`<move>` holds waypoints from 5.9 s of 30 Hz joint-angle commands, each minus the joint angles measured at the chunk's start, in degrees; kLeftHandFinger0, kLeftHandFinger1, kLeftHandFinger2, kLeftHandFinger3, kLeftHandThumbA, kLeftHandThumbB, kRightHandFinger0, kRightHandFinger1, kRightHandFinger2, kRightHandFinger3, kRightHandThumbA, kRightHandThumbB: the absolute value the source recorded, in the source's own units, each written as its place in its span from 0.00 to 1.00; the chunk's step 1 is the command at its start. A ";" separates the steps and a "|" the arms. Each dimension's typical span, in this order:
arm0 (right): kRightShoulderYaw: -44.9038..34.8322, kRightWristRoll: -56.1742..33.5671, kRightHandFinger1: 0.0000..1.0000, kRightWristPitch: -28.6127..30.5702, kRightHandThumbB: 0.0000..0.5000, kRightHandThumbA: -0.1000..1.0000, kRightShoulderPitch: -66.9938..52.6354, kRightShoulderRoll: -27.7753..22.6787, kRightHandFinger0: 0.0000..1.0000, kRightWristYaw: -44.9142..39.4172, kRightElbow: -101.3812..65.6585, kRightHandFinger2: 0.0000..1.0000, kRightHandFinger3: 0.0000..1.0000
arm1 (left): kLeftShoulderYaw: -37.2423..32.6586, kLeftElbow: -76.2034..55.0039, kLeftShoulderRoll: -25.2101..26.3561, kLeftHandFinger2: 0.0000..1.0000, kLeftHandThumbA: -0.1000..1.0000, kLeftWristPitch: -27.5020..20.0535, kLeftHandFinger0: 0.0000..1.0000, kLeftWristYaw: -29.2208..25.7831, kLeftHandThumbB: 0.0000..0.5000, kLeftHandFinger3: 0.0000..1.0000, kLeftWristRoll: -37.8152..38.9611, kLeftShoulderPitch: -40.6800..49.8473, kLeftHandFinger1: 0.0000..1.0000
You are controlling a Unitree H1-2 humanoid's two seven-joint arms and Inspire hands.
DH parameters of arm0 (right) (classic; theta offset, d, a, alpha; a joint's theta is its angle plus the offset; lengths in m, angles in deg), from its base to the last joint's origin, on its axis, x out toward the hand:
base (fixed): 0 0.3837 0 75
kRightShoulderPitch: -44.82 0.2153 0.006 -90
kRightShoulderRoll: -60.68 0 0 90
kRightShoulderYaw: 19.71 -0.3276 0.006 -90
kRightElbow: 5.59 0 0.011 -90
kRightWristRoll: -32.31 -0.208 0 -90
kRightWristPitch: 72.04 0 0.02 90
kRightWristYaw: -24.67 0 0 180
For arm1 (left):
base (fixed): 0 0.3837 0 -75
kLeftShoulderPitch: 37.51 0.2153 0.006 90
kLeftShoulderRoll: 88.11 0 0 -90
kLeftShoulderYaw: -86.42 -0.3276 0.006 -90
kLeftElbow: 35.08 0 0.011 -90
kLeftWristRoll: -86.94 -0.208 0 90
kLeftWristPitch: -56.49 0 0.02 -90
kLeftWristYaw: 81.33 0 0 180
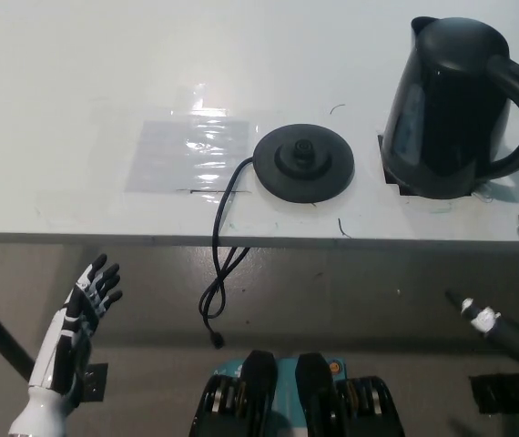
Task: A kettle and its base are kept separately on the desk infront of the robot and the robot uses its right hand to lift the kettle by its handle and places it on its base to align it correctly.
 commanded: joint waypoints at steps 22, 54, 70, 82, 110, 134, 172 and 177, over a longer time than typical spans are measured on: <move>-5.73 -5.38 1.00 -13.69 0.75 1.00 27.94 -7.87 1.00 0.80 8.80 1.00 1.00 | -0.33 -3.18 0.92 1.00 1.00 -1.37 1.00 2.13 0.15 1.00 1.73 -1.20 1.00; -1.99 -4.80 1.00 -17.38 0.69 1.00 32.28 -9.72 1.00 -1.23 20.99 1.00 1.00 | -0.39 -2.70 1.24 1.00 1.00 -1.21 1.00 2.68 0.07 1.00 1.34 -0.20 1.00; -2.02 -5.45 1.00 -15.79 0.72 1.00 32.54 -10.21 1.00 -1.93 28.13 1.00 1.00 | -0.59 -1.85 1.01 1.00 1.00 -1.88 1.00 2.98 0.09 1.00 1.63 0.26 1.00; -4.18 -4.67 1.00 -13.22 0.73 0.92 34.45 -8.81 1.00 3.06 30.96 1.00 1.00 | -0.44 -1.92 1.04 1.00 1.00 -1.89 1.00 3.05 0.14 1.00 1.99 0.34 1.00; -14.80 -9.21 0.00 -1.28 0.31 0.18 37.53 -2.57 0.00 12.40 30.10 0.28 0.25 | 0.02 -0.50 1.63 1.00 1.00 -3.62 1.00 4.30 0.22 1.00 2.93 -0.21 1.00; -10.20 -3.19 0.00 -4.17 0.22 0.00 44.91 -1.30 0.00 16.73 24.94 0.28 0.34 | -0.09 -0.35 1.67 1.00 1.00 -3.43 1.00 4.44 0.23 1.00 2.60 -0.29 1.00; 0.81 1.06 0.09 -6.40 0.15 0.00 49.21 13.33 0.00 18.03 27.11 0.42 0.58 | -0.25 -0.52 1.98 1.00 1.00 -3.86 1.00 4.12 0.15 1.00 1.72 -0.45 1.00; 0.60 1.02 0.08 -6.10 0.12 0.00 49.43 12.86 0.00 17.93 29.12 0.42 0.59 | -0.14 -0.96 2.03 1.00 1.00 -3.45 1.00 3.86 0.15 1.00 1.43 -0.55 1.00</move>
